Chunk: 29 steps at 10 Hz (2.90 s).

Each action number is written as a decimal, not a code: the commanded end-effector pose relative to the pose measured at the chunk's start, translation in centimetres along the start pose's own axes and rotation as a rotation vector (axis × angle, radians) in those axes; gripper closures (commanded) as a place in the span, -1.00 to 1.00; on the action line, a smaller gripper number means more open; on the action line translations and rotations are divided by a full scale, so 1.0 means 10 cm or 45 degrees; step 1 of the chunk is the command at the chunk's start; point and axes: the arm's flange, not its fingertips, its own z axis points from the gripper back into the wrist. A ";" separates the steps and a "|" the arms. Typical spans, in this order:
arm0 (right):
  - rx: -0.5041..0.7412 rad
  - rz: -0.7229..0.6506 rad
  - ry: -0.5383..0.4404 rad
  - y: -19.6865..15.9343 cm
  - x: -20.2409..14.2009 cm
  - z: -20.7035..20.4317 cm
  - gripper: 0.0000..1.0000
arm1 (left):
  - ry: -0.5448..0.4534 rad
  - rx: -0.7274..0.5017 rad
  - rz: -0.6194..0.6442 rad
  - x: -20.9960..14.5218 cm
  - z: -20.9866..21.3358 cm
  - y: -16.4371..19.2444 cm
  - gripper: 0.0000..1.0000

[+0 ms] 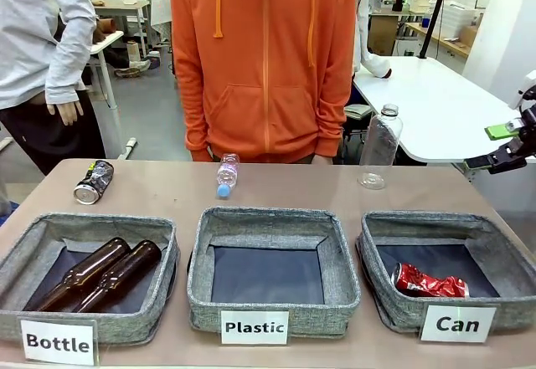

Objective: Sort the can waste into the basket.
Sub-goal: Pick up the can waste from the table and place it in the right Fabric basket.

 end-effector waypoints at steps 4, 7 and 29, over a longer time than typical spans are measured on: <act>-0.008 0.023 0.004 0.01 -0.01 0.02 -1.00 | -0.057 -0.007 -0.043 0.06 0.02 0.01 -1.00; -0.008 0.023 0.004 0.01 -0.01 0.02 -1.00 | -0.057 -0.007 -0.043 0.06 0.02 0.01 -1.00; -0.008 0.023 0.004 0.01 -0.01 0.02 -1.00 | 0.073 1.552 -0.100 2.42 -1.11 0.23 -1.00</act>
